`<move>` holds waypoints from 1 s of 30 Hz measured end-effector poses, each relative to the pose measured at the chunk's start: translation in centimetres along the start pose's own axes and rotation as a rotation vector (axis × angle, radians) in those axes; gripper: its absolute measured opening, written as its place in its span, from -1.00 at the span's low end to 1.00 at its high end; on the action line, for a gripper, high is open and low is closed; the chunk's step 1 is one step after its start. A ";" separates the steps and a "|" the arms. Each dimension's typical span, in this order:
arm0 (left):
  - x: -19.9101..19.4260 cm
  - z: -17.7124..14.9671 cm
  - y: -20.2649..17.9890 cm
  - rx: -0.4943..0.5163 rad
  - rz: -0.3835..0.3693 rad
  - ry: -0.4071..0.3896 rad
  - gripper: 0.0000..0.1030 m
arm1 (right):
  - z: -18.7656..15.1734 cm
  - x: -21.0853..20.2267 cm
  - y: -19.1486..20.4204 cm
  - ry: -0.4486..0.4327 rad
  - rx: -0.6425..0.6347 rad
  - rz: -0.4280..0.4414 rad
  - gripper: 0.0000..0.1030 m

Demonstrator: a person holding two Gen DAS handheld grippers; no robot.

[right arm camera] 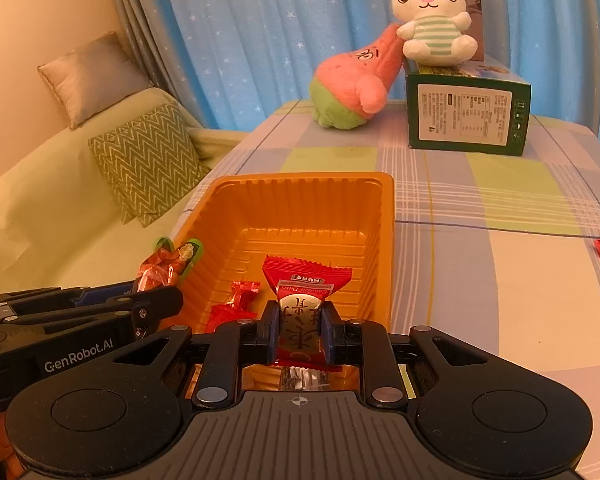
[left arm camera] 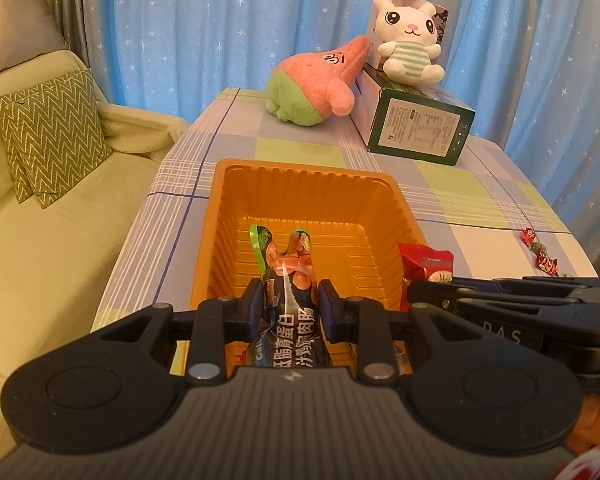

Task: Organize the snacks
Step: 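Lower the snack bag with the left gripper while the right gripper lowers the red candy, opening both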

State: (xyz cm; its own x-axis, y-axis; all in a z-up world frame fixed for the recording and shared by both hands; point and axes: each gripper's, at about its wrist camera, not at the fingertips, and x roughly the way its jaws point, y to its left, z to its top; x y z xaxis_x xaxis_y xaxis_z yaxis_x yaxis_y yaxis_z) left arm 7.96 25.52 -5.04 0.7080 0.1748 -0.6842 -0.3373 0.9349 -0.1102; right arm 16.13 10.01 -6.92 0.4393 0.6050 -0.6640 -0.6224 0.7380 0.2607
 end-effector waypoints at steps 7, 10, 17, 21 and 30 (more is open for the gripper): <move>0.7 0.0 -0.1 0.011 0.004 0.002 -0.49 | 0.2 0.1 -0.1 -0.002 0.009 -0.001 -0.57; 0.8 0.0 0.1 0.000 0.011 -0.001 -0.32 | 0.2 0.1 -0.1 -0.002 0.011 -0.002 -0.57; -0.4 -0.3 0.7 -0.011 0.010 -0.010 -0.31 | 0.1 0.0 -0.4 -0.001 0.023 -0.003 -0.57; -1.3 -0.6 1.0 -0.025 0.018 -0.014 -0.31 | 0.1 -0.2 -0.5 0.000 0.029 -0.002 -0.57; -2.4 -1.4 1.8 -0.054 0.032 -0.015 -0.31 | 0.5 -0.1 -0.4 0.011 0.077 0.046 -0.57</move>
State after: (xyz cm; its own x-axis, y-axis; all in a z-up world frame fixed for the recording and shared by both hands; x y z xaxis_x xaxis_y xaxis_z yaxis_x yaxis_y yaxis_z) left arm 4.80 26.37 -4.63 0.7054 0.2094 -0.6772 -0.3925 0.9109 -0.1271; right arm 16.68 9.81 -6.57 0.4038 0.6356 -0.6580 -0.5900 0.7306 0.3437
